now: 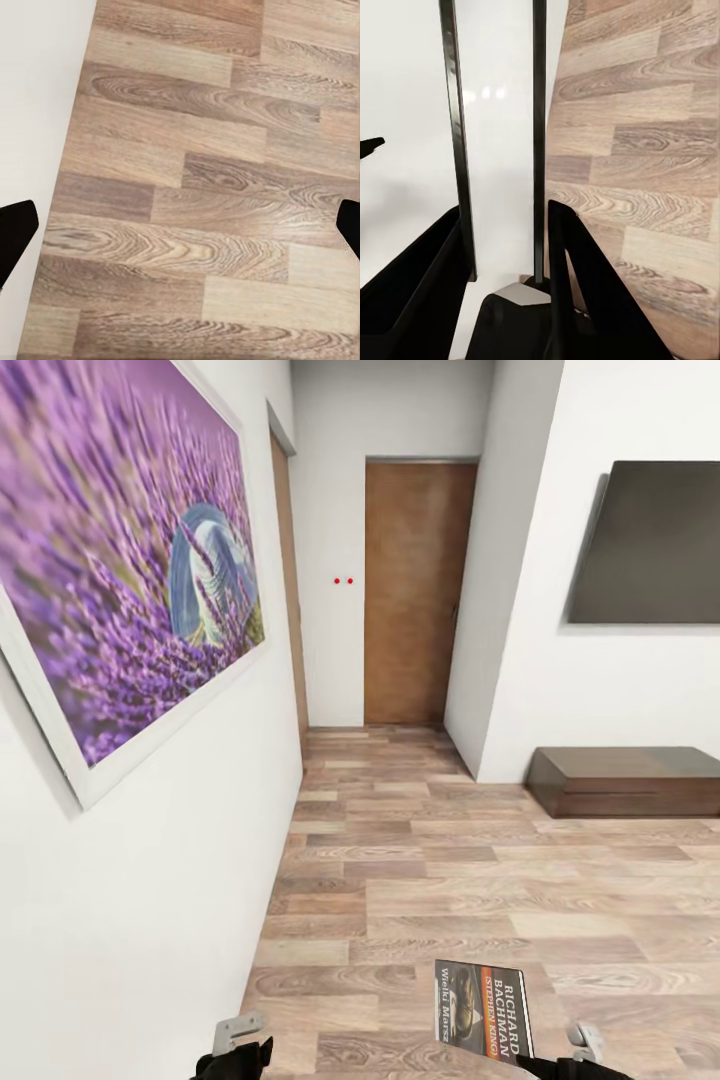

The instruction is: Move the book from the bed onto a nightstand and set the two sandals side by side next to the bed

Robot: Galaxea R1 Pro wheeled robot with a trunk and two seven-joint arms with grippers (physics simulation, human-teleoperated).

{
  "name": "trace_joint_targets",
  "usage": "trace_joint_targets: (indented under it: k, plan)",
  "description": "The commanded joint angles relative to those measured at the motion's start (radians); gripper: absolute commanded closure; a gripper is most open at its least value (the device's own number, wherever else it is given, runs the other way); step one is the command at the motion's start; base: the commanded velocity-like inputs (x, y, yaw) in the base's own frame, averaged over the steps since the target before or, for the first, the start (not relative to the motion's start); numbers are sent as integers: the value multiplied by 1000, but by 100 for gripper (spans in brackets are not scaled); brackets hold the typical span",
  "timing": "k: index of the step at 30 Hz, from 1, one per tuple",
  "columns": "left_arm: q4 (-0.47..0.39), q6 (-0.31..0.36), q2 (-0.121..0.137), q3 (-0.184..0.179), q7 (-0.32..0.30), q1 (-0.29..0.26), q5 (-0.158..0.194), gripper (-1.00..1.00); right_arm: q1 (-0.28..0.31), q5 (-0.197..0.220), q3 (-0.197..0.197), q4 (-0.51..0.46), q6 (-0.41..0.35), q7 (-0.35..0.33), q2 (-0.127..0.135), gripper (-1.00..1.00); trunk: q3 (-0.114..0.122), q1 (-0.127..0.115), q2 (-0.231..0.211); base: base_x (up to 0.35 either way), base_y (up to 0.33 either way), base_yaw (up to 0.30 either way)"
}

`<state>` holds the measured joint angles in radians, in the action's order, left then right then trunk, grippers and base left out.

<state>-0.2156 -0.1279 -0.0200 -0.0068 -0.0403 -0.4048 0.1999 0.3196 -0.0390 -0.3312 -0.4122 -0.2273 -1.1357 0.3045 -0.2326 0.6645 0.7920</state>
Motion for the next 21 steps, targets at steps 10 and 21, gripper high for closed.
trace_joint_targets:
  k: [10, 21]
  plan:
    - [1, -3, 0, -1, -4, 0, 9, -100, 1, -2, -8, -1, -11, -6, -1, 100, -1, 1, 1, 328, 0, 0]
    - [1, -2, 0, -1, -4, 0, 9, -100, 1, -2, -8, -1, -11, -6, -1, 100, -1, 1, 1, 328, 0, 0]
